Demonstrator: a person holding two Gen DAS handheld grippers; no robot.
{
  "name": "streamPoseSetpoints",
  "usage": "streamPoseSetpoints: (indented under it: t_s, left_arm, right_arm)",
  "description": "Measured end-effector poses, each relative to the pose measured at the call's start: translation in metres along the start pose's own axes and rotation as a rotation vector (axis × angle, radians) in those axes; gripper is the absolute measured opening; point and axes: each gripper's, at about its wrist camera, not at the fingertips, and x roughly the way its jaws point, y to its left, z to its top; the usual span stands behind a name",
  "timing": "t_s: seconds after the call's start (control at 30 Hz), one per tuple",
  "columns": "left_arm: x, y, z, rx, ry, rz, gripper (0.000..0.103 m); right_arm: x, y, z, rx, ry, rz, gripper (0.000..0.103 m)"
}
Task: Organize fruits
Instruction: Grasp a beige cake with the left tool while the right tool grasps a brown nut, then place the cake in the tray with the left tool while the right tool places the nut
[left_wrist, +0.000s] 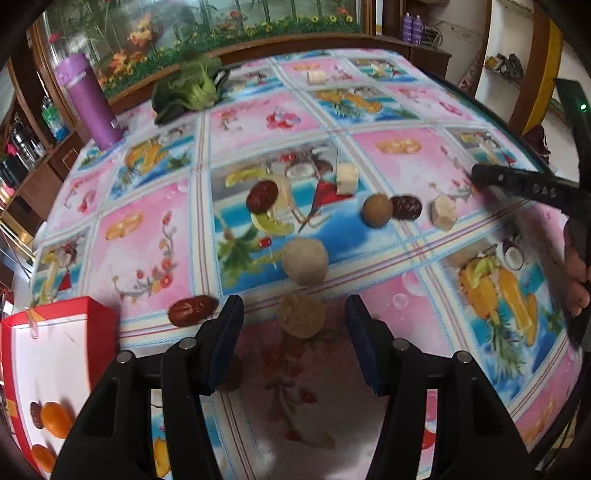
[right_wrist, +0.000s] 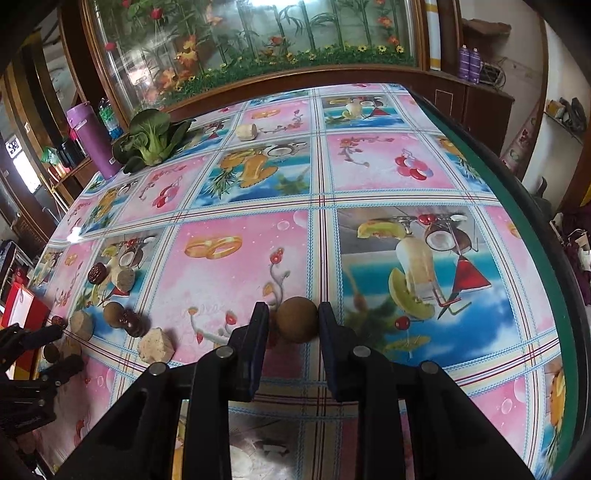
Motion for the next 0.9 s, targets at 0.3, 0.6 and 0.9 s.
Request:
streamPoseSetpoints:
  t_s: [0.3, 0.6, 0.9]
  left_arm:
    - [-0.002, 0.001, -0.003, -0.025, -0.005, -0.052, 0.040]
    - [-0.010, -0.003, -0.009, -0.059, -0.030, -0.072, 0.028]
    - [-0.075, 0.004, -0.038, -0.092, -0.151, -0.065, 0.028]
  right_arm:
    - [0.000, 0.000, -0.001, 0.004, 0.000, 0.001, 0.023]
    - [-0.005, 0.001, -0.002, -0.002, -0.024, -0.006, 0.022]
    - [-0.032, 0.005, -0.001, -0.028, -0.180, -0.011, 0.022]
